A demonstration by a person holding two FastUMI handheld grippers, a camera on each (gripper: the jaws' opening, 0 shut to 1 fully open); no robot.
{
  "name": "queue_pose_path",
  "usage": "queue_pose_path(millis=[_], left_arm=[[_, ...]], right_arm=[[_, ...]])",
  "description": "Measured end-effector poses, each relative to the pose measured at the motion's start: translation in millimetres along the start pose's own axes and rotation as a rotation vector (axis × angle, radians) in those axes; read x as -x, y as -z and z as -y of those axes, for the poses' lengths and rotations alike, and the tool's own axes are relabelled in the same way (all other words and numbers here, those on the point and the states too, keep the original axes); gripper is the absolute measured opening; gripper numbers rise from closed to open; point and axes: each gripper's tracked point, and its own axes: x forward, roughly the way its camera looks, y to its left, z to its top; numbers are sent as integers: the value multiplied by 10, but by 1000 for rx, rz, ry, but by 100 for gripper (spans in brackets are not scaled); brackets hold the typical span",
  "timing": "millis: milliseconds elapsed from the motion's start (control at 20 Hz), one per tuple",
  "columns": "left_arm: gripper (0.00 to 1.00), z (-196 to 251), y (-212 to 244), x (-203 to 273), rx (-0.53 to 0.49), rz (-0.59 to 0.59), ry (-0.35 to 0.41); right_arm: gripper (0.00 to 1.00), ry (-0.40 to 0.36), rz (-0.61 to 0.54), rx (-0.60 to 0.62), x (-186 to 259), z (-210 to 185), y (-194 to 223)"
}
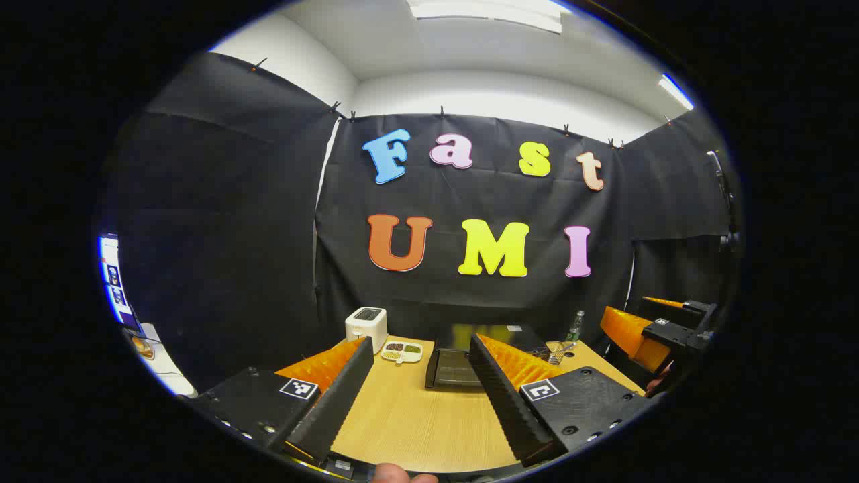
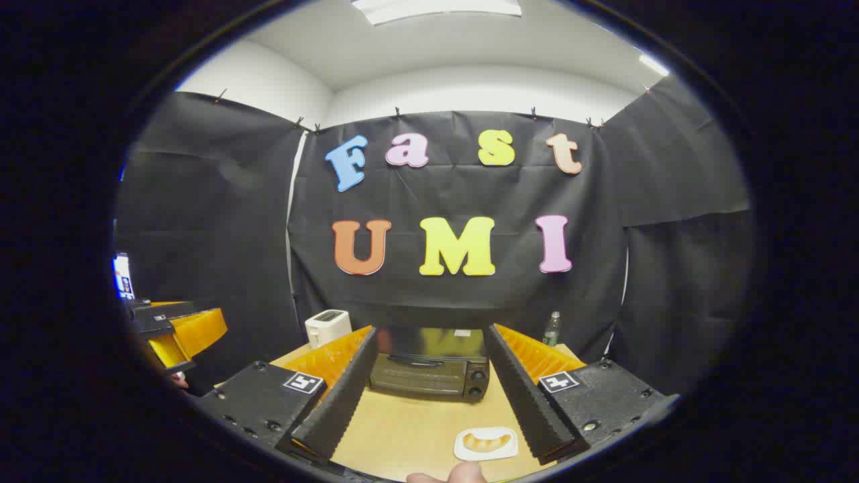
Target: Open the electric oven with the left hand, put the food in, and close the electric oven.
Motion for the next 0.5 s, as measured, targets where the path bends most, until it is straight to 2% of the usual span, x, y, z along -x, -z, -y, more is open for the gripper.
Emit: queue_pose_path(millis=[50,100,500], left_arm=[[83,17,-5,-20,-1,3,6],[94,50,10,-38,-2,2,13],[94,273,217,-147,-22,-39,77]], right_arm=[[100,7,1,-1,-4,21,-7],[100,14,1,1,-10,52,-14],[100,67,-30,-7,-10,253,114]])
